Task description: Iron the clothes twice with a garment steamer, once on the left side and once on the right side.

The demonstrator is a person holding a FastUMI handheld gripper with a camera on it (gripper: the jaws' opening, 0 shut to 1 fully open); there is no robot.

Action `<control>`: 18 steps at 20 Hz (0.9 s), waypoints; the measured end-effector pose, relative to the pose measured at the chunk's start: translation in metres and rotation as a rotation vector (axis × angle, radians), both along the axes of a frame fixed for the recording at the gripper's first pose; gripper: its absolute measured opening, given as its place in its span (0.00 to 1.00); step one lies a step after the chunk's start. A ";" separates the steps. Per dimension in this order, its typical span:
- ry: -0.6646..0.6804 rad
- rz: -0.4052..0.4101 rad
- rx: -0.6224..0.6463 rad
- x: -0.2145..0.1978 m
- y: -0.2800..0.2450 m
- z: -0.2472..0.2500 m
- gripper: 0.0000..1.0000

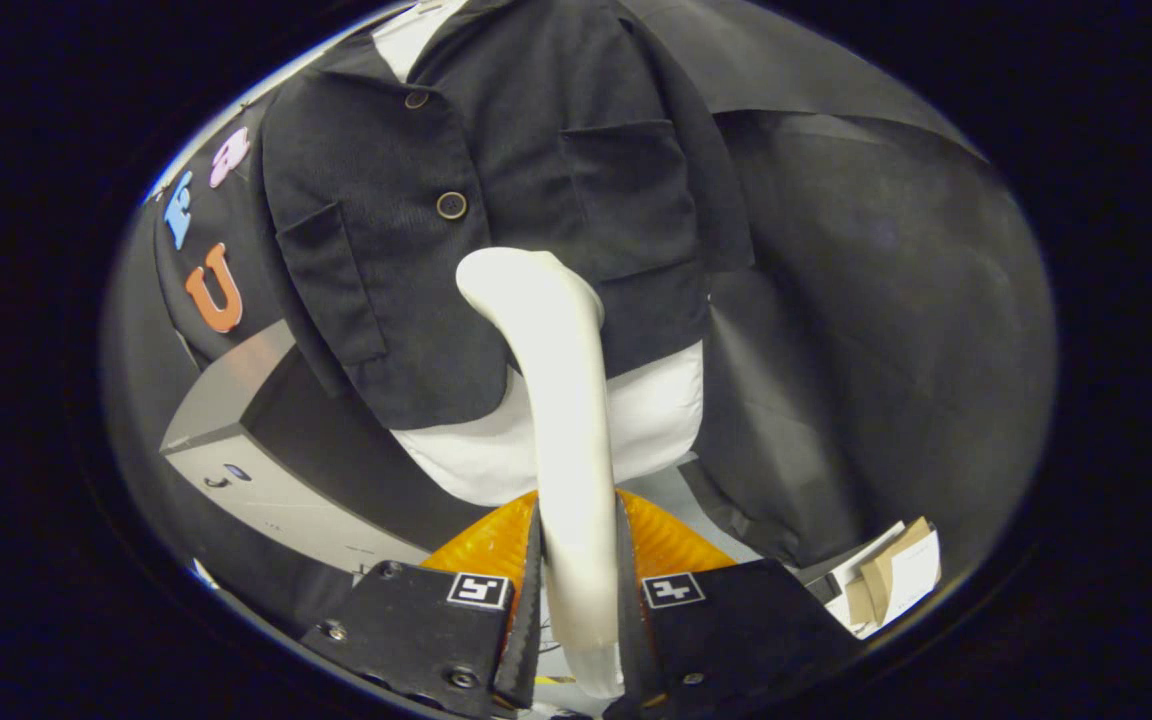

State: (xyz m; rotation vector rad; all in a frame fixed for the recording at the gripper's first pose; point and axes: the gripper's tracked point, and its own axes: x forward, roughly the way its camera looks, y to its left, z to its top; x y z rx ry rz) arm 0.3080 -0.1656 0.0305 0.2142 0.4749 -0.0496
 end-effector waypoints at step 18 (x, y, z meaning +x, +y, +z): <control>-0.079 -0.003 -0.018 -0.203 0.112 -0.054 0.35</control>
